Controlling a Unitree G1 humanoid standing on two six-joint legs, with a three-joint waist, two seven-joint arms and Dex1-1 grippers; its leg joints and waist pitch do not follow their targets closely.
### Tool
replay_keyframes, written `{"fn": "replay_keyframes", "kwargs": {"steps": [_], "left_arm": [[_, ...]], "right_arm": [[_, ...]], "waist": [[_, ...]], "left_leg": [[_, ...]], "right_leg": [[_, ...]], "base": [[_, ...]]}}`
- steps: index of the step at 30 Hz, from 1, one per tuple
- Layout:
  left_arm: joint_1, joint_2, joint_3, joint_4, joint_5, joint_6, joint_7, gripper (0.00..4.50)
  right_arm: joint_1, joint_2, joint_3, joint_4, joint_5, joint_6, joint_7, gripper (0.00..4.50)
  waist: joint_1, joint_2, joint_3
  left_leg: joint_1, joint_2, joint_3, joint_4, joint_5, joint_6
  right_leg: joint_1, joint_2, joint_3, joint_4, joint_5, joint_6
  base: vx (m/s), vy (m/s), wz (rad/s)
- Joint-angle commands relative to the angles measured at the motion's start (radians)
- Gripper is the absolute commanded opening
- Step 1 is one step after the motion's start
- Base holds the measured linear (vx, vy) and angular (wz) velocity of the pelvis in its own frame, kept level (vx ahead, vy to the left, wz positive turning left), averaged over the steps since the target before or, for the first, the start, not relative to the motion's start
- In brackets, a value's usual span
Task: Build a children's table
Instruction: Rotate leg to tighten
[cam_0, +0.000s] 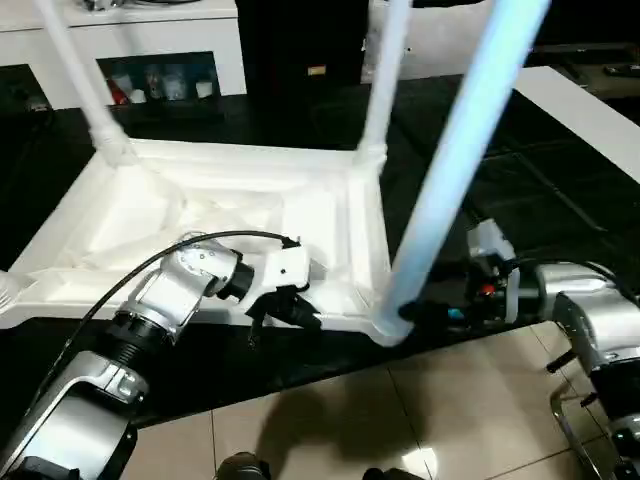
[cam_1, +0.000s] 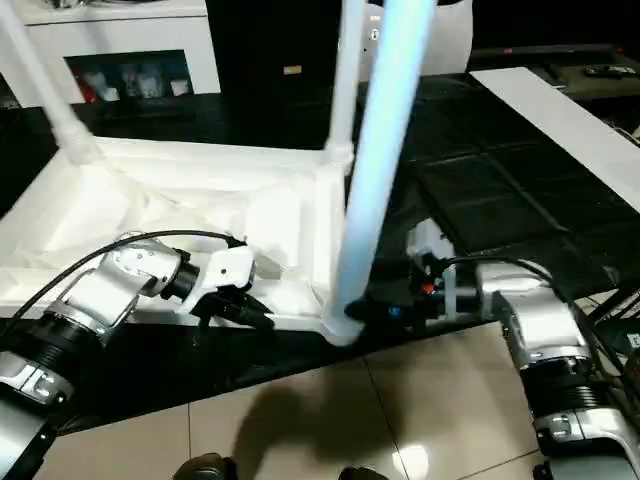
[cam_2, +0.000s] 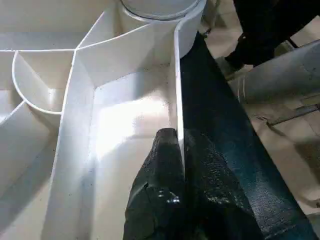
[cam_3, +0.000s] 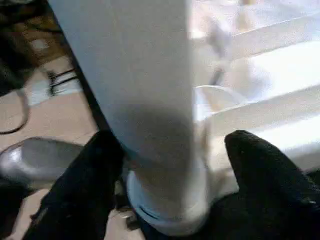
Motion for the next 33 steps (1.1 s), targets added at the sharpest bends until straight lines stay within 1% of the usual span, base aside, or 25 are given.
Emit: {"fn": "replay_keyframes", "kwargs": {"steps": [1, 6, 7, 10, 11, 12, 13, 14, 15, 16, 18, 19, 20, 21, 22, 23, 24, 25, 26, 27, 28, 29, 30, 31, 33], "left_arm": [[0.000, -0.015, -0.034, -0.034, -0.007, -0.016, -0.037, 0.00], [0.000, -0.012, -0.030, -0.039, -0.009, -0.016, -0.046, 0.00], [0.001, -0.011, -0.030, -0.040, -0.009, -0.016, -0.046, 0.00], [0.003, -0.011, -0.024, -0.039, -0.014, -0.007, -0.042, 0.00], [0.004, -0.015, -0.017, -0.040, -0.019, 0.005, -0.035, 0.00], [0.005, -0.018, -0.012, -0.041, -0.023, 0.013, -0.029, 0.00], [0.006, -0.025, -0.004, -0.044, -0.029, 0.035, -0.014, 0.00], [0.006, -0.025, -0.004, -0.044, -0.029, 0.035, -0.014, 0.00], [0.007, -0.028, -0.001, -0.046, -0.031, 0.044, -0.009, 0.00], [0.007, -0.047, 0.016, -0.049, -0.034, 0.116, 0.040, 0.00], [0.006, -0.065, 0.031, -0.051, -0.032, 0.171, 0.087, 0.00], [0.002, -0.102, 0.063, -0.051, -0.031, 0.248, 0.176, 0.00], [0.002, -0.102, 0.063, -0.051, -0.031, 0.248, 0.176, 0.00], [-0.001, -0.125, 0.080, -0.054, -0.035, 0.290, 0.219, 0.00], [-0.009, -0.156, 0.104, -0.056, -0.038, 0.341, 0.281, 0.00], [-0.013, -0.169, 0.114, -0.058, -0.038, 0.362, 0.306, 0.00], [-0.022, -0.202, 0.137, -0.057, -0.037, 0.405, 0.374, 0.00], [-0.028, -0.228, 0.155, -0.049, -0.036, 0.424, 0.426, 0.00], [-0.032, -0.246, 0.167, -0.040, -0.036, 0.433, 0.461, 0.00], [-0.037, -0.266, 0.181, -0.028, -0.035, 0.439, 0.502, 0.00], [-0.040, -0.283, 0.191, -0.025, -0.032, 0.449, 0.537, 0.00], [-0.040, -0.300, 0.199, -0.025, -0.027, 0.455, 0.567, 0.00], [-0.040, -0.304, 0.201, -0.026, -0.025, 0.458, 0.575, 0.00], [-0.040, -0.316, 0.206, -0.030, -0.023, 0.462, 0.591, 0.00], [-0.040, -0.322, 0.202, -0.038, -0.016, 0.465, 0.601, 0.00]], "right_arm": [[-0.006, 0.002, 0.009, -0.007, 0.000, 0.007, 0.021, 3.04], [-0.021, 0.012, 0.018, 0.009, 0.006, 0.026, 0.040, 2.74], [-0.023, 0.013, 0.019, 0.010, 0.008, 0.031, 0.042, 2.50], [-0.021, 0.010, 0.027, -0.002, 0.022, 0.055, 0.051, 2.37], [-0.018, 0.011, 0.024, -0.009, 0.030, 0.065, 0.050, 2.23], [-0.016, 0.013, 0.021, -0.013, 0.035, 0.071, 0.049, 2.15], [-0.014, 0.020, 0.010, -0.023, 0.046, 0.086, 0.033, 2.13], [-0.014, 0.020, 0.010, -0.023, 0.046, 0.086, 0.033, 2.11], [-0.014, 0.024, 0.006, -0.027, 0.049, 0.091, 0.024, 2.09], [-0.018, 0.050, -0.002, -0.041, 0.028, 0.127, -0.072, 2.08], [-0.027, 0.077, -0.013, -0.036, 0.007, 0.141, -0.153, 2.07], [-0.051, 0.134, -0.040, -0.008, -0.028, 0.144, -0.308, 2.07], [-0.051, 0.134, -0.040, -0.008, -0.028, 0.144, -0.308, 2.07], [-0.067, 0.159, -0.052, 0.013, -0.042, 0.159, -0.382, 2.06], [-0.092, 0.192, -0.068, 0.048, -0.063, 0.178, -0.483, 2.04], [-0.102, 0.204, -0.074, 0.062, -0.072, 0.187, -0.524, 2.04], [-0.128, 0.239, -0.088, 0.099, -0.096, 0.206, -0.632, 2.04], [-0.147, 0.266, -0.095, 0.132, -0.122, 0.202, -0.724, 2.04], [-0.159, 0.283, -0.096, 0.157, -0.141, 0.197, -0.786, 2.04], [-0.169, 0.299, -0.095, 0.181, -0.153, 0.184, -0.826, 2.04], [-0.172, 0.315, -0.097, 0.193, -0.157, 0.172, -0.847, 2.04], [-0.173, 0.334, -0.105, 0.205, -0.148, 0.151, -0.847, 2.04], [-0.173, 0.339, -0.108, 0.208, -0.146, 0.146, -0.848, 2.35], [-0.175, 0.352, -0.110, 0.215, -0.153, 0.119, -0.862, 2.54], [-0.179, 0.372, -0.121, 0.221, -0.149, 0.106, -0.876, 2.68]], "waist": [[-0.008, -0.011, -0.061], [-0.009, -0.011, -0.059], [-0.008, -0.011, -0.059], [-0.008, -0.011, -0.059], [-0.008, -0.007, -0.058], [-0.009, -0.010, -0.059], [-0.008, -0.007, -0.058], [-0.009, -0.008, -0.057], [-0.009, -0.005, -0.056], [-0.011, -0.004, -0.052], [-0.018, -0.007, -0.050], [-0.025, -0.007, -0.048], [-0.032, -0.007, -0.048], [-0.039, -0.011, -0.047], [-0.043, -0.011, -0.047], [-0.054, -0.008, -0.047], [-0.063, -0.006, -0.050], [-0.073, -0.006, -0.048], [-0.079, -0.008, -0.050], [-0.081, -0.007, -0.050], [-0.083, -0.008, -0.052], [-0.081, -0.009, -0.054], [-0.079, -0.009, -0.054], [-0.075, -0.013, -0.057], [-0.071, -0.009, -0.058]], "left_leg": [[0.017, 0.031, 0.001, -0.072, -0.228, 0.070], [0.016, 0.031, -0.001, -0.076, -0.234, 0.064], [0.017, 0.031, 0.000, -0.075, -0.232, 0.064], [0.017, 0.032, 0.000, -0.076, -0.218, 0.066], [0.018, 0.032, 0.000, -0.076, -0.219, 0.066], [0.016, 0.031, 0.001, -0.075, -0.217, 0.067], [0.016, 0.031, 0.000, -0.076, -0.217, 0.066], [0.016, 0.031, 0.000, -0.077, -0.221, 0.065], [0.018, 0.031, 0.000, -0.077, -0.233, 0.062], [0.017, 0.031, 0.000, -0.080, -0.245, 0.054], [0.016, 0.029, -0.004, -0.083, -0.257, 0.036], [0.017, 0.026, -0.005, -0.084, -0.275, 0.023], [0.016, 0.025, -0.006, -0.084, -0.282, 0.015], [0.013, 0.021, -0.009, -0.084, -0.287, 0.012], [0.011, 0.021, -0.010, -0.085, -0.283, 0.010], [0.010, 0.021, -0.012, -0.085, -0.280, 0.006], [0.011, 0.020, -0.011, -0.083, -0.276, 0.005], [0.008, 0.019, -0.010, -0.083, -0.273, 0.005], [0.007, 0.017, -0.009, -0.081, -0.269, 0.006], [0.006, 0.013, -0.009, -0.079, -0.264, 0.012], [0.010, 0.013, -0.005, -0.076, -0.259, 0.022], [0.011, 0.013, -0.002, -0.074, -0.240, 0.036], [0.011, 0.013, 0.000, -0.074, -0.228, 0.043], [0.007, 0.014, 0.000, -0.074, -0.198, 0.055], [0.008, 0.016, 0.002, -0.074, -0.165, 0.066]], "right_leg": [[0.052, -0.057, 0.051, -0.077, -0.332, -0.204], [0.053, -0.058, 0.051, -0.079, -0.348, -0.195], [0.053, -0.058, 0.051, -0.079, -0.346, -0.195], [0.053, -0.057, 0.052, -0.077, -0.318, -0.203], [0.052, -0.056, 0.052, -0.076, -0.313, -0.206], [0.054, -0.057, 0.052, -0.075, -0.305, -0.210], [0.054, -0.058, 0.052, -0.075, -0.306, -0.212], [0.054, -0.057, 0.052, -0.077, -0.314, -0.210], [0.052, -0.057, 0.052, -0.079, -0.333, -0.206], [0.051, -0.057, 0.053, -0.081, -0.351, -0.201], [0.051, -0.057, 0.051, -0.082, -0.385, -0.190], [0.049, -0.058, 0.050, -0.087, -0.421, -0.180], [0.049, -0.059, 0.050, -0.088, -0.440, -0.174], [0.054, -0.060, 0.047, -0.095, -0.477, -0.156], [0.054, -0.060, 0.047, -0.092, -0.478, -0.153], [0.052, -0.058, 0.046, -0.092, -0.468, -0.158], [0.051, -0.057, 0.047, -0.091, -0.444, -0.167], [0.051, -0.056, 0.046, -0.091, -0.428, -0.173], [0.052, -0.055, 0.046, -0.092, -0.423, -0.174], [0.053, -0.054, 0.044, -0.094, -0.427, -0.168], [0.050, -0.054, 0.046, -0.097, -0.422, -0.167], [0.050, -0.055, 0.047, -0.098, -0.400, -0.171], [0.051, -0.054, 0.048, -0.097, -0.383, -0.174], [0.056, -0.052, 0.048, -0.091, -0.346, -0.179], [0.056, -0.051, 0.048, -0.086, -0.293, -0.198]], "base": [[0.000, 0.000, 0.00], [0.000, 0.000, 0.00], [0.000, 0.000, 0.00], [0.000, 0.000, 0.00], [0.000, 0.000, 0.00], [0.000, 0.000, 0.00], [0.000, 0.000, 0.00], [0.000, 0.000, 0.00], [0.000, 0.000, 0.00], [0.000, 0.000, 0.00], [0.000, 0.000, 0.00], [0.000, 0.000, 0.00], [0.000, 0.000, 0.00], [0.000, 0.000, 0.00], [0.000, 0.000, 0.00], [0.000, 0.000, 0.00], [0.000, 0.000, 0.00], [0.000, 0.000, 0.00], [0.000, 0.000, 0.00], [0.000, 0.000, 0.00], [0.000, 0.000, 0.00], [0.000, 0.000, 0.00], [0.000, 0.000, 0.00], [0.000, 0.000, 0.00], [0.000, 0.000, 0.00]]}}
